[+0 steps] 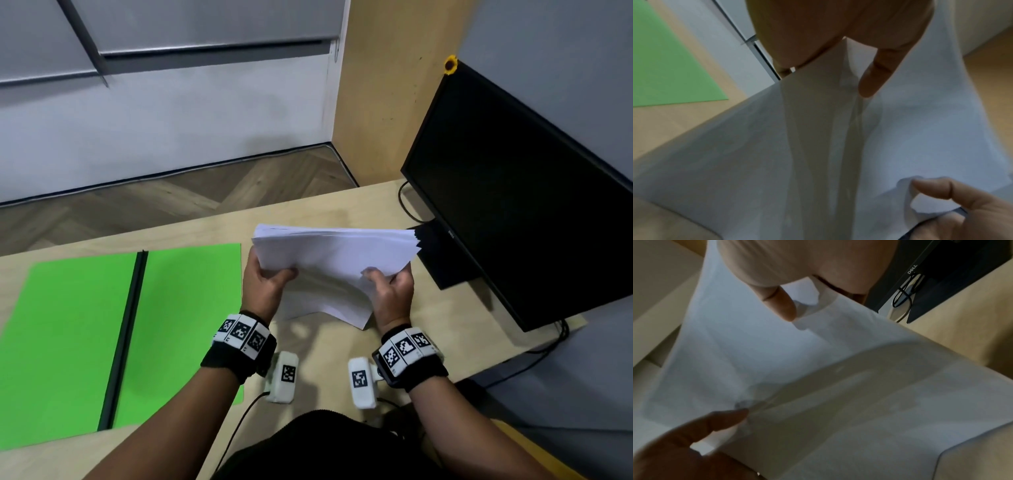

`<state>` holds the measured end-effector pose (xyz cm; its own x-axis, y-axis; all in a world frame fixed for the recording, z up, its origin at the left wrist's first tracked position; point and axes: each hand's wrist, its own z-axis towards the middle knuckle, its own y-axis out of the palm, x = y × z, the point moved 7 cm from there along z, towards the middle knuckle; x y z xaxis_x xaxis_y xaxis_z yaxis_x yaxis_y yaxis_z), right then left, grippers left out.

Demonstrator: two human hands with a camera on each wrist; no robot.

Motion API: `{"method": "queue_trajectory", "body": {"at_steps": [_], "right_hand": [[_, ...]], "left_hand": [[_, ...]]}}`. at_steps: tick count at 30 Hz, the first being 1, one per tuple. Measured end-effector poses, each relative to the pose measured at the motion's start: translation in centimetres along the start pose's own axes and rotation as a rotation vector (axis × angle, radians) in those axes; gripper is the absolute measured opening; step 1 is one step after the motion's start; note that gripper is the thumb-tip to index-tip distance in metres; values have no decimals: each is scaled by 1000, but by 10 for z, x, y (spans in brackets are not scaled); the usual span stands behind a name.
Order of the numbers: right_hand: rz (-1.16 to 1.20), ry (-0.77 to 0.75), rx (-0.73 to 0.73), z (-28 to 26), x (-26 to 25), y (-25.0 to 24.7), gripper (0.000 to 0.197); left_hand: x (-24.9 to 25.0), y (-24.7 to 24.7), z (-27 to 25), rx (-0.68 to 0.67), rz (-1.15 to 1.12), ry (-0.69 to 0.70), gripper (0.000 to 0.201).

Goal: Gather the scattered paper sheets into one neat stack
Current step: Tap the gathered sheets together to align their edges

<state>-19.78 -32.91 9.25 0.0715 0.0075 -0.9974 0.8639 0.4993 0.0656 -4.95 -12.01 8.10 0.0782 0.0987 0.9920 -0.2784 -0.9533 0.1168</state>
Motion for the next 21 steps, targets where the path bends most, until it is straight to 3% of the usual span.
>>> {"method": "queue_trajectory", "body": {"at_steps": [8,13,21], "right_hand": [[53,-63,-87,9,-22,14,49],[64,-135,-98,15,-36,13,43],[37,-55,-132,17,-17,20,53]], "left_hand": [[10,7,1,-54,-41,34,62],[19,5,1,-94,-34,71,68],[9,6,6,-105,89,-10,77]]}}
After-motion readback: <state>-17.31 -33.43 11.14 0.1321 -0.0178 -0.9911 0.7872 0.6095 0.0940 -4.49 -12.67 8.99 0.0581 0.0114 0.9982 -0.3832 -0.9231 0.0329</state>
